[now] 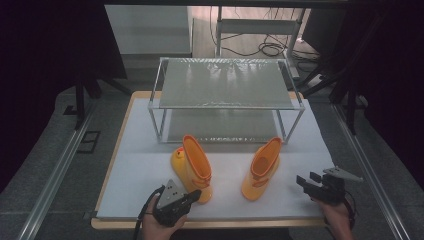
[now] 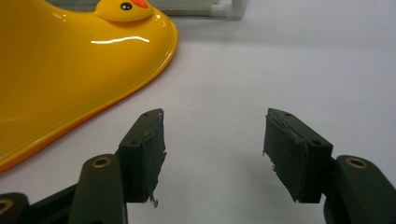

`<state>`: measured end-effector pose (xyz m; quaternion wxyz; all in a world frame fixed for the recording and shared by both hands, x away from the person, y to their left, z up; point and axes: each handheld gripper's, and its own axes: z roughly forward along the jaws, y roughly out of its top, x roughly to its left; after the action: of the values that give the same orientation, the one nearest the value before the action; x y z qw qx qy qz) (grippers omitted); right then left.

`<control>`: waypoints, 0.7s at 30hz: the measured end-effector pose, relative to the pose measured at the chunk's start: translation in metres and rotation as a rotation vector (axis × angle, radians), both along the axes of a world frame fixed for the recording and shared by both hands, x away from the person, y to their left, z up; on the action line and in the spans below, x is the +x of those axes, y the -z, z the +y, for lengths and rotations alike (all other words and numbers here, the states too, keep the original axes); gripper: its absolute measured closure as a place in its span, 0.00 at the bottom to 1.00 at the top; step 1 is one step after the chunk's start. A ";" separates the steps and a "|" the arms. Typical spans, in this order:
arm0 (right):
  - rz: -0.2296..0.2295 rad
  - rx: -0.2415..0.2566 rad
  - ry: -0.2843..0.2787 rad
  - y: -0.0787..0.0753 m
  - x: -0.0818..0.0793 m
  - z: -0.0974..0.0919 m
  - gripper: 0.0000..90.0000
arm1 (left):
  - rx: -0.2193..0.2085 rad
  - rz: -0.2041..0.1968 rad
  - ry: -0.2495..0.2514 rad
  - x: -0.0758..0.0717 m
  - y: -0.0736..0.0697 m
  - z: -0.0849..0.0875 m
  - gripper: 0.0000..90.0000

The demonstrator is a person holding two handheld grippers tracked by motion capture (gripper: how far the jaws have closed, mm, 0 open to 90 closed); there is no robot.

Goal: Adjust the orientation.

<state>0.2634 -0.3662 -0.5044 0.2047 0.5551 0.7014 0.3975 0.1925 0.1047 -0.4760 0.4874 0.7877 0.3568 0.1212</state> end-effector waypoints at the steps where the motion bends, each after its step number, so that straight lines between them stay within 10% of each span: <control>1: -0.003 0.008 0.006 0.000 0.000 -0.002 0.42 | 0.002 0.000 0.004 -0.001 0.001 -0.002 1.00; 11: -0.009 0.023 0.021 -0.001 -0.001 -0.003 0.42 | 0.082 -0.058 -0.033 0.008 0.015 -0.051 1.00; 21: -0.013 0.028 0.042 -0.002 -0.004 -0.008 0.42 | 0.073 -0.051 -0.071 0.007 0.019 -0.034 1.00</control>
<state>0.2598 -0.3743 -0.5023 0.2098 0.5699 0.6826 0.4064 0.1991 0.0706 -0.4953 0.4628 0.7884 0.3672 0.1715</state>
